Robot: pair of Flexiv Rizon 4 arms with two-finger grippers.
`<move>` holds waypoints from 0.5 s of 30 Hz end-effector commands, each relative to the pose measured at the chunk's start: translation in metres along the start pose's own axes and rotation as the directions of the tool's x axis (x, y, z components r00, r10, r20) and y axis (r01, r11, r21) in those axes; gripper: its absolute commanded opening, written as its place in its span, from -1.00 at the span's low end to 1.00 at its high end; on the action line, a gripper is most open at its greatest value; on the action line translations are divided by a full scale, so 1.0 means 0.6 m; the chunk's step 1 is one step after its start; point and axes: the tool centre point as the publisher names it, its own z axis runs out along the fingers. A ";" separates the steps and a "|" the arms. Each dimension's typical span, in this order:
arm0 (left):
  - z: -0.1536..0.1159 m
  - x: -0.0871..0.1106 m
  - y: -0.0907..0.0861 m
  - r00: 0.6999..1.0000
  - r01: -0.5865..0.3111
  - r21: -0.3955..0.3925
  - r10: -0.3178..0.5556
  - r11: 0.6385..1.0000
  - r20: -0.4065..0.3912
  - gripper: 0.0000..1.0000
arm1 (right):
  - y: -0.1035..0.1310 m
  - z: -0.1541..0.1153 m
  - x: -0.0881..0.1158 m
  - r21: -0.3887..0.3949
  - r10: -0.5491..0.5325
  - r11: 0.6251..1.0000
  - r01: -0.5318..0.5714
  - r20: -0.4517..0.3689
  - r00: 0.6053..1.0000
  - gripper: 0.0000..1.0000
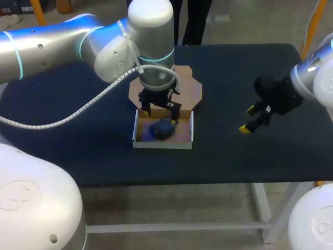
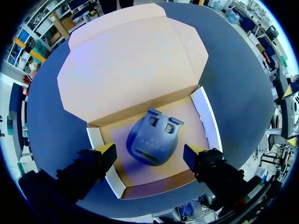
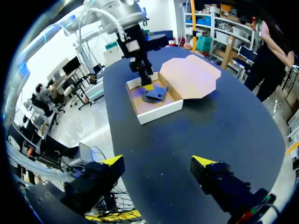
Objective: Assemble the packaging by folding the flat box into shape, placing the metal phone stand inside, and closing the box properly
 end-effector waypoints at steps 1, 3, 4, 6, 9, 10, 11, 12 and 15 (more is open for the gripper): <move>-0.001 0.002 0.000 1.000 0.001 0.000 -0.001 1.000 0.009 1.00 | -0.001 -0.003 -0.001 -0.004 -0.002 1.000 0.002 -0.006 1.000 1.00; -0.001 0.002 0.000 1.000 0.001 0.000 -0.001 1.000 0.009 1.00 | -0.001 -0.003 -0.001 -0.004 -0.002 1.000 0.002 -0.006 1.000 1.00; -0.001 0.002 0.000 1.000 0.001 0.000 -0.001 1.000 0.009 1.00 | -0.001 -0.003 -0.001 -0.004 -0.002 1.000 0.002 -0.006 1.000 1.00; -0.001 0.002 0.000 1.000 0.001 0.000 -0.001 1.000 0.009 1.00 | -0.001 -0.003 -0.001 -0.004 -0.002 1.000 0.002 -0.006 1.000 1.00; -0.001 0.002 0.000 1.000 0.001 0.000 -0.001 1.000 0.009 1.00 | -0.001 -0.003 -0.001 -0.004 -0.002 1.000 0.002 -0.006 1.000 1.00; -0.001 0.002 0.000 1.000 0.001 0.000 -0.001 1.000 0.009 1.00 | -0.001 -0.003 -0.001 -0.004 -0.002 1.000 0.002 -0.006 1.000 1.00; -0.001 0.002 0.000 1.000 0.001 0.000 -0.001 1.000 0.009 1.00 | -0.001 -0.003 -0.001 -0.004 -0.002 1.000 0.002 -0.006 1.000 1.00; -0.002 0.001 0.001 1.000 0.008 -0.001 -0.008 1.000 0.009 1.00 | -0.001 -0.003 -0.001 -0.004 -0.002 1.000 0.002 -0.006 1.000 1.00; -0.005 -0.004 0.002 0.999 0.045 -0.010 -0.045 0.999 0.001 1.00 | -0.001 -0.003 -0.001 -0.004 -0.002 1.000 0.002 -0.006 1.000 1.00</move>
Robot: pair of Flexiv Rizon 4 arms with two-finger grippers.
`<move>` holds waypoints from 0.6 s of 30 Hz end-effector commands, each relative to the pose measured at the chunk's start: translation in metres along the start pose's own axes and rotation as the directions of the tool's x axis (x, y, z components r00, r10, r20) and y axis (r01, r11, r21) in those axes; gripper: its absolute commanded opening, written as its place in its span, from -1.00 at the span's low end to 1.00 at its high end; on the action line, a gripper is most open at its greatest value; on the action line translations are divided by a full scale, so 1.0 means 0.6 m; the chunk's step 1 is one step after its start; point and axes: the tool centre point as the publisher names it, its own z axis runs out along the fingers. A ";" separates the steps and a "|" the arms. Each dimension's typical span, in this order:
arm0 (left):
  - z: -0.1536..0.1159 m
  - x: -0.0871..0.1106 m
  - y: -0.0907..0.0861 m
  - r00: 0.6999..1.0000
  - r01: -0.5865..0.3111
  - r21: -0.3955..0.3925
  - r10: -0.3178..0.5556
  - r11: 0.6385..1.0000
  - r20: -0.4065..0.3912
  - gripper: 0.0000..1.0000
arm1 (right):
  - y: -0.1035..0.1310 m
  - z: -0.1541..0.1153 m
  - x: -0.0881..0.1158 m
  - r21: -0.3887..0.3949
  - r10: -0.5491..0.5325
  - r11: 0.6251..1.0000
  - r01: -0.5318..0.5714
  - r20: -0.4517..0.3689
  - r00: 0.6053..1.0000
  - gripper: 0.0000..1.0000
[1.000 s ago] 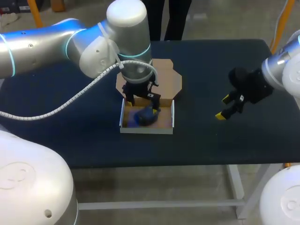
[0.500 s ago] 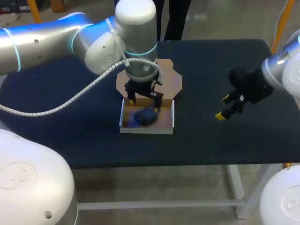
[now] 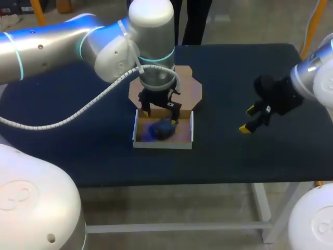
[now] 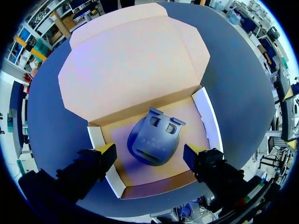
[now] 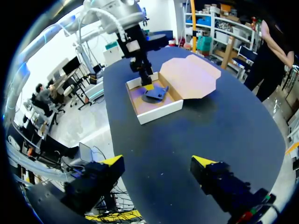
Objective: Assemble the packaging by folding the flat box into shape, placing the metal phone stand inside, and closing the box properly
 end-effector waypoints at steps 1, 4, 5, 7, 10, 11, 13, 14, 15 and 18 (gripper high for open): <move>-0.006 -0.001 0.002 0.999 0.035 -0.010 -0.035 0.999 0.002 1.00 | -0.001 -0.003 -0.001 -0.004 -0.002 1.000 0.002 -0.006 1.000 1.00; -0.007 -0.002 0.005 0.998 0.065 -0.027 -0.065 0.998 -0.002 1.00 | 0.004 -0.001 -0.006 -0.003 -0.015 1.000 0.015 -0.013 1.000 1.00; -0.005 -0.001 0.007 0.998 0.068 -0.033 -0.068 0.997 -0.001 1.00 | 0.007 -0.001 -0.009 -0.003 -0.019 1.000 0.019 -0.014 1.000 1.00; -0.002 0.002 0.008 0.996 0.086 -0.038 -0.086 0.996 0.008 1.00 | 0.010 0.000 -0.013 0.000 -0.029 1.000 0.029 -0.017 0.999 1.00; 0.003 0.006 0.008 0.993 0.114 -0.040 -0.114 0.993 0.010 1.00 | 0.013 0.001 -0.019 -0.001 -0.044 0.999 0.044 -0.019 0.999 1.00; 0.005 0.008 0.007 0.993 0.116 -0.045 -0.116 0.992 0.000 1.00 | 0.013 0.000 -0.021 -0.001 -0.053 0.999 0.053 -0.019 0.998 1.00; 0.009 0.011 0.003 0.990 0.138 -0.049 -0.138 0.989 0.000 1.00 | 0.015 0.000 -0.024 0.000 -0.066 0.998 0.066 -0.019 0.998 1.00; 0.011 0.013 0.002 0.990 0.138 -0.052 -0.139 0.989 -0.006 1.00 | 0.016 0.000 -0.026 0.003 -0.079 0.997 0.079 -0.018 0.997 1.00; 0.013 0.017 0.002 0.989 0.144 -0.055 -0.145 0.988 -0.008 1.00 | 0.017 0.000 -0.026 0.004 -0.083 0.996 0.084 -0.018 0.996 1.00; 0.023 0.025 0.000 0.986 0.167 -0.066 -0.168 0.984 0.000 1.00 | 0.019 0.001 -0.030 0.006 -0.103 0.995 0.103 -0.024 0.994 1.00</move>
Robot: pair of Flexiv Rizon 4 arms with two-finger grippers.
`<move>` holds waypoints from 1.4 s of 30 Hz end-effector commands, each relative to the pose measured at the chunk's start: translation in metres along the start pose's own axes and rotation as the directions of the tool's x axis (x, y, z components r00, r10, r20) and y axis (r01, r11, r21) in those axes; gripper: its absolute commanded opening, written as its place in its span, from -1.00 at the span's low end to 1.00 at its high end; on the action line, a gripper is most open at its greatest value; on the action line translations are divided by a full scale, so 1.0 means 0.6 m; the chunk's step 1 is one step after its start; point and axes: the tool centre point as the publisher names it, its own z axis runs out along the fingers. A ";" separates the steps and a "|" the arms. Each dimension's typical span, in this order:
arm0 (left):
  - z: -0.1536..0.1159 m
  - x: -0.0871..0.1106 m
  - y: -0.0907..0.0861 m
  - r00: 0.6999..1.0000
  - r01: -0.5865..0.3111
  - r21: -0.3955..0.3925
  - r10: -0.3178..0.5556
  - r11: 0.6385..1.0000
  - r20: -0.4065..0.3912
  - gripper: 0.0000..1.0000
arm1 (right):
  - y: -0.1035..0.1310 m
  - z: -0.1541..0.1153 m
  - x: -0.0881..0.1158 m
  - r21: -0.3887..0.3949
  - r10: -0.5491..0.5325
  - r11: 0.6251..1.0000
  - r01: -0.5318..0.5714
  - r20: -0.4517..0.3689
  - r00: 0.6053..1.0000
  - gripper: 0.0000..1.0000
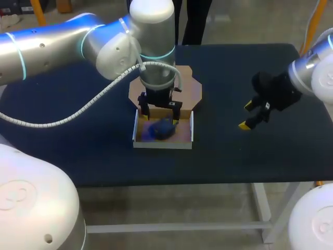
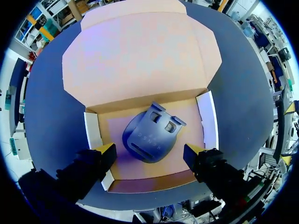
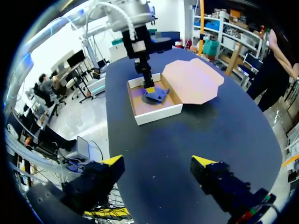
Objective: Assemble the packaging by folding the flat box into shape, placing the metal phone stand inside, and closing the box properly
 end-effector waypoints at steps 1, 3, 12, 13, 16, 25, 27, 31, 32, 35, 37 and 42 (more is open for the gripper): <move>0.018 0.015 -0.008 1.000 0.019 -0.022 -0.019 1.000 0.013 1.00 | 0.003 -0.001 -0.009 -0.001 -0.019 1.000 0.019 -0.022 1.000 1.00; 0.022 0.018 -0.007 1.000 0.029 -0.030 -0.029 0.999 0.009 1.00 | 0.003 -0.001 -0.010 0.001 -0.031 1.000 0.031 -0.025 0.999 1.00; 0.036 0.017 0.002 0.998 0.065 -0.059 -0.065 0.996 0.000 1.00 | 0.004 -0.002 -0.018 0.008 -0.064 0.998 0.064 -0.034 0.997 1.00; 0.036 0.016 0.003 0.998 0.069 -0.061 -0.069 0.996 0.000 1.00 | 0.005 -0.001 -0.019 0.009 -0.064 0.998 0.065 -0.035 0.997 1.00; 0.037 0.014 0.009 0.997 0.083 -0.064 -0.083 0.994 0.004 1.00 | 0.005 0.001 -0.022 0.018 -0.055 0.998 0.056 -0.035 0.998 1.00; 0.039 0.017 0.026 0.994 0.112 -0.098 -0.113 0.989 -0.006 1.00 | 0.005 0.001 -0.023 0.023 -0.051 0.998 0.052 -0.034 0.998 1.00; 0.040 0.017 0.030 0.993 0.118 -0.104 -0.120 0.987 -0.005 1.00 | 0.005 0.001 -0.023 0.023 -0.051 0.998 0.052 -0.034 0.998 1.00; 0.043 0.019 0.040 0.992 0.126 -0.118 -0.128 0.985 -0.006 1.00 | 0.005 0.001 -0.023 0.023 -0.051 0.998 0.052 -0.034 0.998 1.00; 0.043 0.020 0.044 0.991 0.128 -0.122 -0.130 0.984 -0.008 1.00 | 0.005 0.001 -0.023 0.023 -0.051 0.998 0.052 -0.034 0.998 1.00; 0.047 0.023 0.054 0.991 0.132 -0.133 -0.134 0.982 -0.006 1.00 | 0.005 0.001 -0.023 0.023 -0.051 0.998 0.052 -0.034 0.998 1.00; 0.050 0.026 0.060 0.990 0.139 -0.139 -0.141 0.980 -0.003 1.00 | 0.005 0.001 -0.023 0.023 -0.051 0.998 0.052 -0.034 0.998 1.00; 0.052 0.036 0.076 0.989 0.149 -0.143 -0.150 0.978 0.003 1.00 | 0.005 0.001 -0.023 0.023 -0.051 0.998 0.052 -0.034 0.998 1.00</move>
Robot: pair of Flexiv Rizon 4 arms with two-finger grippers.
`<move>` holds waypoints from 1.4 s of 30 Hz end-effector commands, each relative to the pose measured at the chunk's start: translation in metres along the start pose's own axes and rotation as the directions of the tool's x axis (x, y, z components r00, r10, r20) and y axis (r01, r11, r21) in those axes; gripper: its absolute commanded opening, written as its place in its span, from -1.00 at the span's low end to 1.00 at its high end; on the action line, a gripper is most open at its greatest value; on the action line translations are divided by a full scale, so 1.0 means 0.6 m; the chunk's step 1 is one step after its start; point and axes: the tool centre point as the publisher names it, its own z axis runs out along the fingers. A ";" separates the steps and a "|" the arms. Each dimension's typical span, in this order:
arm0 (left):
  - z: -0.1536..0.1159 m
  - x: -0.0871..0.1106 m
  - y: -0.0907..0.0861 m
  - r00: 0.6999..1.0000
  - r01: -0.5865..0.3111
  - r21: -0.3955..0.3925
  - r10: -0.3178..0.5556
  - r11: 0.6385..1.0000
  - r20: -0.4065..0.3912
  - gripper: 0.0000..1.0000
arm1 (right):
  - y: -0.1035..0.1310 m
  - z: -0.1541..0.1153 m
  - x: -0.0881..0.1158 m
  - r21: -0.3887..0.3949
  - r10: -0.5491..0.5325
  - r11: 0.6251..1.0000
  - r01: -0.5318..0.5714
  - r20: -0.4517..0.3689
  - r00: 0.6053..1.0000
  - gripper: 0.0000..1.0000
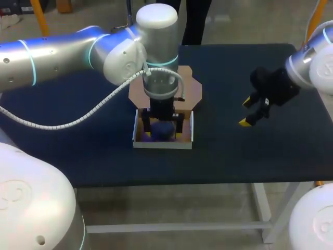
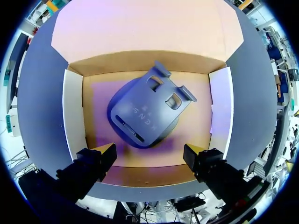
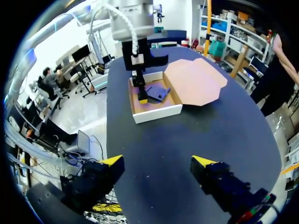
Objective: Assemble the packaging by folding the flat box into shape, placing the metal phone stand inside, and closing the box properly
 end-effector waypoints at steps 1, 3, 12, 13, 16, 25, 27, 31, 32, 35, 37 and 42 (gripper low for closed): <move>0.003 0.008 0.014 1.000 0.007 0.007 -0.007 1.000 0.012 1.00 | 0.000 -0.002 -0.001 0.001 0.000 1.000 0.000 -0.005 1.000 1.00; 0.005 0.012 0.021 1.000 0.012 0.001 -0.012 1.000 0.014 1.00 | 0.000 -0.002 -0.001 0.001 0.000 1.000 0.000 -0.005 1.000 1.00; 0.015 0.018 0.050 0.999 0.039 -0.017 -0.038 0.999 0.025 1.00 | 0.000 -0.002 -0.001 0.001 0.000 1.000 0.000 -0.005 1.000 1.00; 0.016 0.018 0.054 0.999 0.040 -0.018 -0.040 0.999 0.024 1.00 | 0.000 -0.002 -0.001 0.001 0.000 1.000 0.000 -0.005 1.000 1.00; 0.018 0.018 0.063 0.999 0.045 -0.022 -0.044 0.999 0.023 1.00 | 0.000 -0.002 -0.001 0.001 0.000 1.000 0.000 -0.005 1.000 1.00; 0.020 0.021 0.099 0.998 0.057 -0.030 -0.057 0.998 0.018 1.00 | 0.000 -0.002 -0.001 0.001 0.000 1.000 0.000 -0.005 1.000 1.00; 0.021 0.022 0.107 0.998 0.059 -0.034 -0.059 0.998 0.017 1.00 | 0.000 -0.002 -0.001 0.001 0.000 1.000 0.000 -0.005 1.000 1.00; 0.028 0.023 0.125 0.998 0.059 -0.044 -0.059 0.997 0.014 1.00 | 0.000 -0.002 -0.001 0.001 0.000 1.000 0.000 -0.005 1.000 1.00; 0.030 0.023 0.130 0.998 0.061 -0.046 -0.060 0.997 0.012 1.00 | 0.000 -0.002 -0.001 0.001 0.000 1.000 0.000 -0.005 1.000 1.00; 0.034 0.024 0.140 0.998 0.062 -0.050 -0.062 0.997 0.011 1.00 | 0.000 -0.002 -0.001 0.001 0.000 1.000 0.000 -0.005 1.000 1.00; 0.034 0.025 0.144 0.998 0.064 -0.051 -0.064 0.997 0.011 1.00 | 0.000 -0.002 -0.001 0.001 0.000 1.000 0.000 -0.005 1.000 1.00; 0.032 0.027 0.150 0.997 0.079 -0.050 -0.079 0.996 0.006 1.00 | 0.000 -0.002 -0.001 0.001 0.000 1.000 0.000 -0.005 1.000 1.00</move>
